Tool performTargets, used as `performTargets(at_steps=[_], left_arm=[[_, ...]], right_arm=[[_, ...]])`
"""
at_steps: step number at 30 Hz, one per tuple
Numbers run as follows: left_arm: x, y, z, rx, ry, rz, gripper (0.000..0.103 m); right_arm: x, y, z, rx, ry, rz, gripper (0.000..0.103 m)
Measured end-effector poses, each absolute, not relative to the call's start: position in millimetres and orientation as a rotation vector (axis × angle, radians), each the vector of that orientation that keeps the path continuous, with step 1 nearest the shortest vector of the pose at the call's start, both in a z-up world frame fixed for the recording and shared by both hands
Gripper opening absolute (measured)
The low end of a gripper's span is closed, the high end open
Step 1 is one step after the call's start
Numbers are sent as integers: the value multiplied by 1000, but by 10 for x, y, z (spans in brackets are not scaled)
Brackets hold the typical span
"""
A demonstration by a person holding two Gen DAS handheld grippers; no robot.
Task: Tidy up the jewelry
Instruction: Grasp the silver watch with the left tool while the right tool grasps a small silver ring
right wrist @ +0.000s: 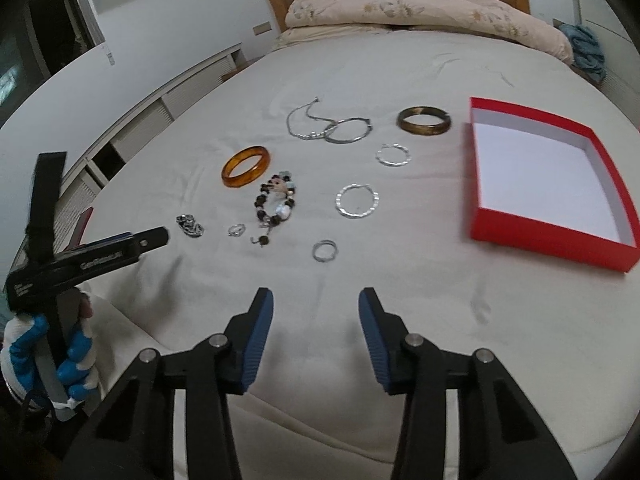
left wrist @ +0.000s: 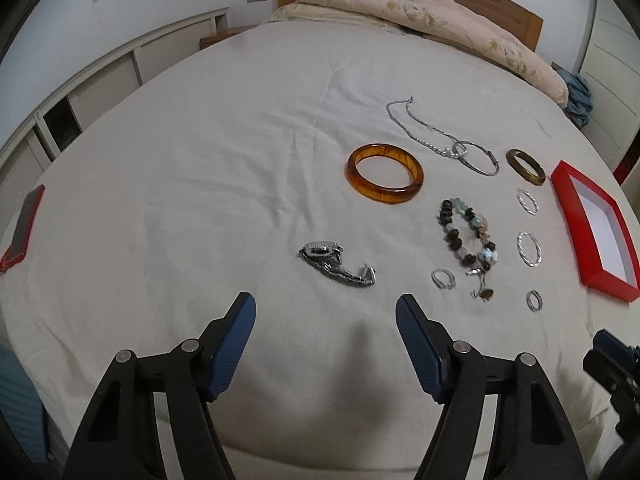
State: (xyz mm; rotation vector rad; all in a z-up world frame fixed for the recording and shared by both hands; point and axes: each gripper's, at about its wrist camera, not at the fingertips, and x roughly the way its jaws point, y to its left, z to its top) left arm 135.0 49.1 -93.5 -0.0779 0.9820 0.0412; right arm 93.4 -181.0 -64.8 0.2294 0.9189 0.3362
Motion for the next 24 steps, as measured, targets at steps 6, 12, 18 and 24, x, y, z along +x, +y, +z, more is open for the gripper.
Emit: performTargets(at_steps=[6,12,18,24], left_arm=[[1510,525,-1040,-122,1004,33,71],[1658,558,-1152,-148,1027,37,68],[1762,679,-1261,-204,1051,51,44],[1801,775,-1293,-222,1049,33,19]], right_arm=[[1042,-1690,-708,224,926,366,42],[1146,-1601,-786,219,940,394,42],[1250,-1467,-832,211,951,438,42],[1389,-1234,-818,196,949,511,42]])
